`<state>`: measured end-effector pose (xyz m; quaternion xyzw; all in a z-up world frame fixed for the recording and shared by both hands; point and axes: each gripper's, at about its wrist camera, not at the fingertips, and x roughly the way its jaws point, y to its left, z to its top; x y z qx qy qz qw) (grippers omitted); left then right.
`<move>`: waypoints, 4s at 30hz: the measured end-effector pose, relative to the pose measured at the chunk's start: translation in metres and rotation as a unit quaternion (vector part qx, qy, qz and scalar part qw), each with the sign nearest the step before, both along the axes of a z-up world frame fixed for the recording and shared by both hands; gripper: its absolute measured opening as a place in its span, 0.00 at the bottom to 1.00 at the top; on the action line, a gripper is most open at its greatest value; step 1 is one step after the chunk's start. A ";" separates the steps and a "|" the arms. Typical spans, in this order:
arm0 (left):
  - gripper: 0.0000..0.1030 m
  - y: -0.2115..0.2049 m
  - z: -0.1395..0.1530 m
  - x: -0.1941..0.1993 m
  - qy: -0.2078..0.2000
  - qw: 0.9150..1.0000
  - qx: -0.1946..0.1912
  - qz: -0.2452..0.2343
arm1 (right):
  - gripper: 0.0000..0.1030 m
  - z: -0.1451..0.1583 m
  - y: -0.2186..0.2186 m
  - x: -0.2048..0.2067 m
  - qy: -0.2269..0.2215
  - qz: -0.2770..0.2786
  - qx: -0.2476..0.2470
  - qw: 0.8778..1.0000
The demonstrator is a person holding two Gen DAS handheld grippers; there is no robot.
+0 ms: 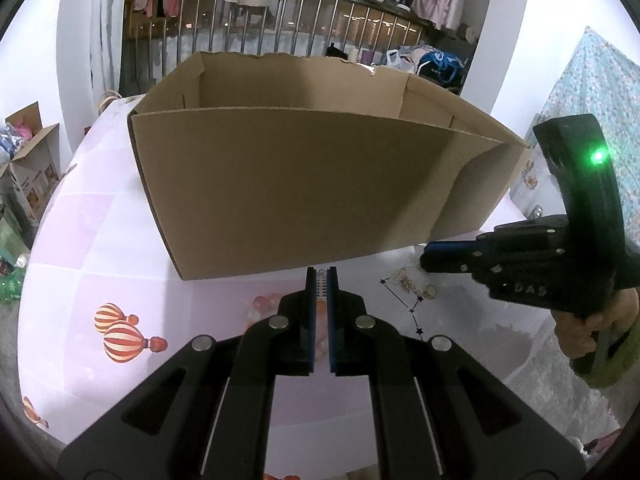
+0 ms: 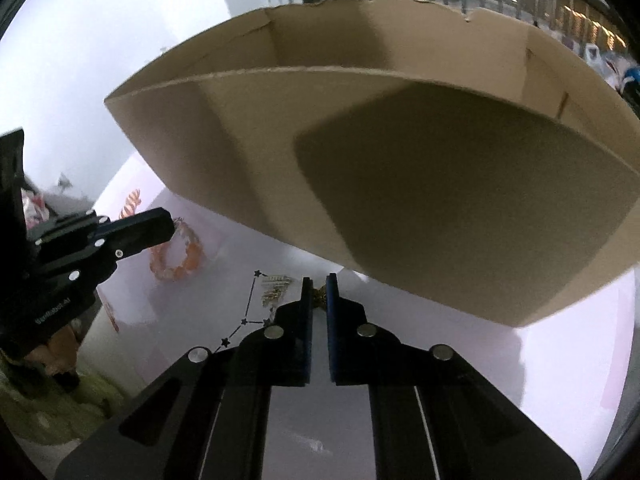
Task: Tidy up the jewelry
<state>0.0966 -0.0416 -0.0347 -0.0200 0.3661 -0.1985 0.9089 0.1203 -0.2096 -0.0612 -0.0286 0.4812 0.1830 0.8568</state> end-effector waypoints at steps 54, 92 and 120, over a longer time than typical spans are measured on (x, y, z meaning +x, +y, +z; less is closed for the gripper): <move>0.28 0.041 0.091 0.037 -0.053 0.993 -0.098 -0.038 | 0.49 0.140 -0.050 -0.028 -0.174 -0.050 0.133 0.974; 0.24 -0.048 0.008 0.004 0.015 0.986 0.030 -0.162 | 0.11 -0.005 0.014 -0.029 -0.031 0.086 -0.043 0.995; 0.05 -0.104 -0.011 0.015 0.014 0.968 0.130 -0.213 | 0.11 -0.004 -0.007 -0.041 -0.028 0.038 -0.022 0.999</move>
